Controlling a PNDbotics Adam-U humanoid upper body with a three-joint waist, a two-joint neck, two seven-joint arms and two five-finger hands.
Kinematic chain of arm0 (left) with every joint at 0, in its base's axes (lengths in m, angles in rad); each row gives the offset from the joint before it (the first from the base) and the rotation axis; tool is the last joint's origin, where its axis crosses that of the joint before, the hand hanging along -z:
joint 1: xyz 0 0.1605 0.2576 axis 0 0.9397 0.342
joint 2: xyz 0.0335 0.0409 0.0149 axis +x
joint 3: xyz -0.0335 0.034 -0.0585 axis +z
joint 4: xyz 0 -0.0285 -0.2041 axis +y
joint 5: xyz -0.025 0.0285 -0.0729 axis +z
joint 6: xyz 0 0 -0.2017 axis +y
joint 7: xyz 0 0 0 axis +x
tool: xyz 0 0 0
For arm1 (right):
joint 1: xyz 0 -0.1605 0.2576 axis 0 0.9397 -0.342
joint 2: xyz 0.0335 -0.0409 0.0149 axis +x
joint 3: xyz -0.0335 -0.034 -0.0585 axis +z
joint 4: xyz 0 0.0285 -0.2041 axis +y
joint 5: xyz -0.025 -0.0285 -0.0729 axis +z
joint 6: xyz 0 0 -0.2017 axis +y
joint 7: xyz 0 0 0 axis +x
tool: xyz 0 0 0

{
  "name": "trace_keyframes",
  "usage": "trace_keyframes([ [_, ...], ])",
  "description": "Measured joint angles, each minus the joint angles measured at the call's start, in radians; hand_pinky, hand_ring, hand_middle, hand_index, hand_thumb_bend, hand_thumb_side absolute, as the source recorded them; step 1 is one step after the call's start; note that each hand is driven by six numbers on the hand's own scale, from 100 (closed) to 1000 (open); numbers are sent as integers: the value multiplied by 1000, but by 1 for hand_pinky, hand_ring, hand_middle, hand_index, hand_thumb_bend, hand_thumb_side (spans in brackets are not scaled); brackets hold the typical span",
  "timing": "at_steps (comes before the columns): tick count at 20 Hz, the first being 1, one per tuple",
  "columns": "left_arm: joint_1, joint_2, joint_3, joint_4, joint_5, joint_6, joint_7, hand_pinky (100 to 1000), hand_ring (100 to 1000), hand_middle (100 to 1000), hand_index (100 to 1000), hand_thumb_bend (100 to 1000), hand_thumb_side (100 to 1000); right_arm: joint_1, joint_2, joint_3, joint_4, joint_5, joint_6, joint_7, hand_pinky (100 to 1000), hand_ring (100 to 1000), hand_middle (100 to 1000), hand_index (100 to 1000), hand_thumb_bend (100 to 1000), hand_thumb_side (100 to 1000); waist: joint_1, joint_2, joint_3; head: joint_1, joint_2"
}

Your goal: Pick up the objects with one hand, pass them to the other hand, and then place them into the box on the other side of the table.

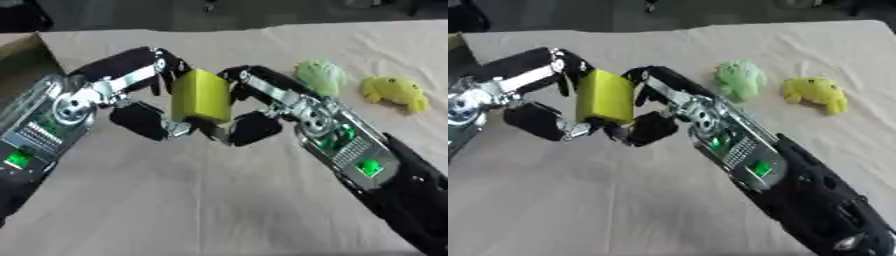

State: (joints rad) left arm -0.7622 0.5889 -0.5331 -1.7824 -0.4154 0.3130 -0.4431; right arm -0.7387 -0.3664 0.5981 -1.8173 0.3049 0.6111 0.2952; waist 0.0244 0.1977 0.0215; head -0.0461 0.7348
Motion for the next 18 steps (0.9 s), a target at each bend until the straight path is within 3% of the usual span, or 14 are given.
trace_keyframes([
  [9, 18, 43, 25, 3, 13, 12, 20, 546, 595, 436, 494, 100, 166, 13, -26, -9, 0, 16, -11, 10, 817, 731, 776, 852, 451, 237, 0, 0, 0, 1, -2],
  [18, 59, 75, 52, -9, 36, 18, 44, 539, 593, 433, 492, 100, 145, 28, -35, -25, 0, 30, -22, 10, 815, 726, 773, 845, 436, 249, 0, 1, -1, 9, -7],
])
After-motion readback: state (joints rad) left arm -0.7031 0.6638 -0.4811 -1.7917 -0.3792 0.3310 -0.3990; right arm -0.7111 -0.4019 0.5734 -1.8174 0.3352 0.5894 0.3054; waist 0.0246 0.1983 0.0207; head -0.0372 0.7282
